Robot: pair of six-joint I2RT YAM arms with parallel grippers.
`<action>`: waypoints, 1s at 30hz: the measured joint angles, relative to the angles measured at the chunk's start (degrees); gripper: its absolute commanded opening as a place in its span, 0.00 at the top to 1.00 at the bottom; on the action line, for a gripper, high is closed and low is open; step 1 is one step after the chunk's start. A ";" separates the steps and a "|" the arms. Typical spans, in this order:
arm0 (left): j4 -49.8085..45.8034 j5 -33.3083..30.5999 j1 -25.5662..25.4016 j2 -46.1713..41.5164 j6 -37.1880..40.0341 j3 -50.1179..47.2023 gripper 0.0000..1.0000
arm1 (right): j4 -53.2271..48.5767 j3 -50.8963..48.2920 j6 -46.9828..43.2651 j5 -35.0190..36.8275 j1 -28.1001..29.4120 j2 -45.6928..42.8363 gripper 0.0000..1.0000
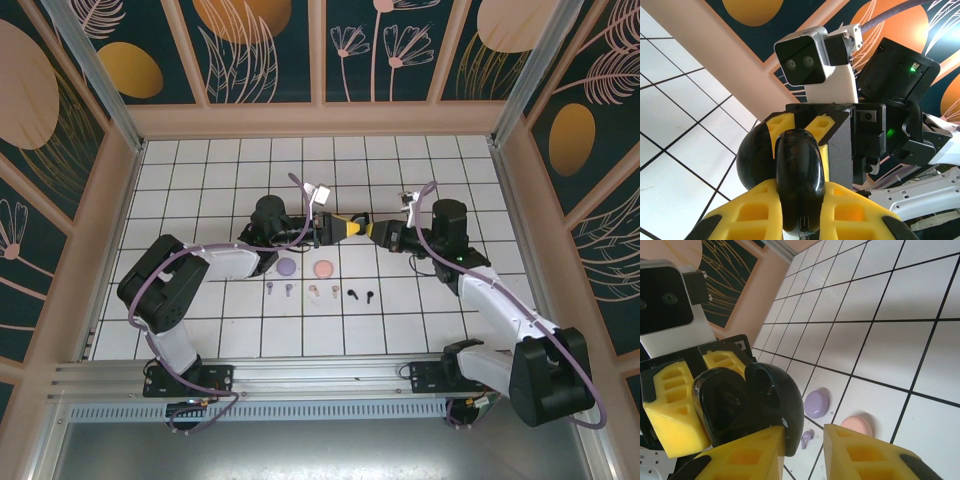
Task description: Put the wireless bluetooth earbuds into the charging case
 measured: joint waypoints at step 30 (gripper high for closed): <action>-8.68 -7.76 3.08 -3.78 7.02 0.04 0.23 | -11.41 10.10 -6.88 8.57 0.68 5.09 1.00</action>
